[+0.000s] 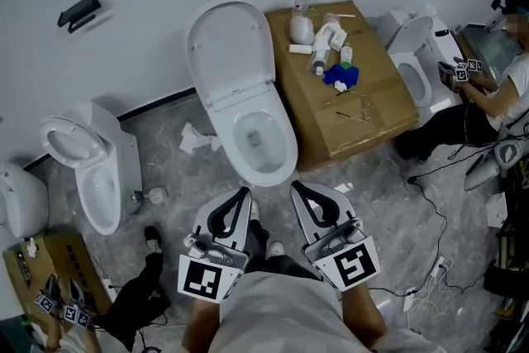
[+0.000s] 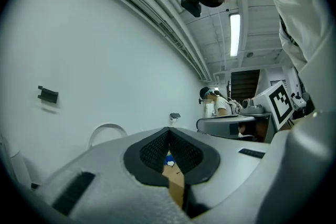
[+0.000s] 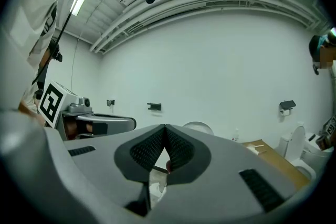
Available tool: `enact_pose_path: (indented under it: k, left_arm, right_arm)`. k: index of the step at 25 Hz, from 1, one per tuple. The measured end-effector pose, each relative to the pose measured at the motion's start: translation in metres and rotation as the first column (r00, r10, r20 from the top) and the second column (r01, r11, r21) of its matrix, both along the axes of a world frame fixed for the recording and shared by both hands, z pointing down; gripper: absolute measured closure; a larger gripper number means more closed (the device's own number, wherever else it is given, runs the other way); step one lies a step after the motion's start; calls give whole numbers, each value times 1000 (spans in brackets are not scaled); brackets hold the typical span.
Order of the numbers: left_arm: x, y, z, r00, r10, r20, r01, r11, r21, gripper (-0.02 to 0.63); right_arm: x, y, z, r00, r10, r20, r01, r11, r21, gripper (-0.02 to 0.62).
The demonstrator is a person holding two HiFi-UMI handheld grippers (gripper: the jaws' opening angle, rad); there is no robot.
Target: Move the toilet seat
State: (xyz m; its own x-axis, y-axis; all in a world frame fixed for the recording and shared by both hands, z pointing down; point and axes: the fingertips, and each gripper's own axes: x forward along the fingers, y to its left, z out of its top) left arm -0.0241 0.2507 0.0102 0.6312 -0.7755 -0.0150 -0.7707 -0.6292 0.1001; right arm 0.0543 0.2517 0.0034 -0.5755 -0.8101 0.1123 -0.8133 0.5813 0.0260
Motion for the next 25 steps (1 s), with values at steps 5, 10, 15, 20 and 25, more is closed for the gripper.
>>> enact_pose_path:
  k: [5, 10, 15, 20, 25]
  left_arm:
    - [-10, -37, 15, 1000, 16, -10, -17, 998, -63, 597]
    - [-19, -69, 31, 999, 31, -16, -32, 996, -87, 597]
    - [-28, -96, 49, 999, 47, -19, -49, 992, -119, 597]
    - [-33, -118, 71, 999, 52, -14, -54, 991, -126, 597]
    - [-31, -130, 101, 999, 52, -5, -52, 980, -194, 597]
  right_arm:
    - [-8, -35, 15, 1000, 16, -17, -17, 999, -48, 583]
    - [-17, -63, 26, 1000, 26, -18, -27, 998, -56, 583]
    - [-18, -86, 48, 997, 61, -56, -67, 992, -110, 583]
    - [-15, -105, 66, 994, 91, -65, -99, 985, -140, 583]
    - [-5, -116, 93, 990, 110, -91, -125, 975, -183, 583]
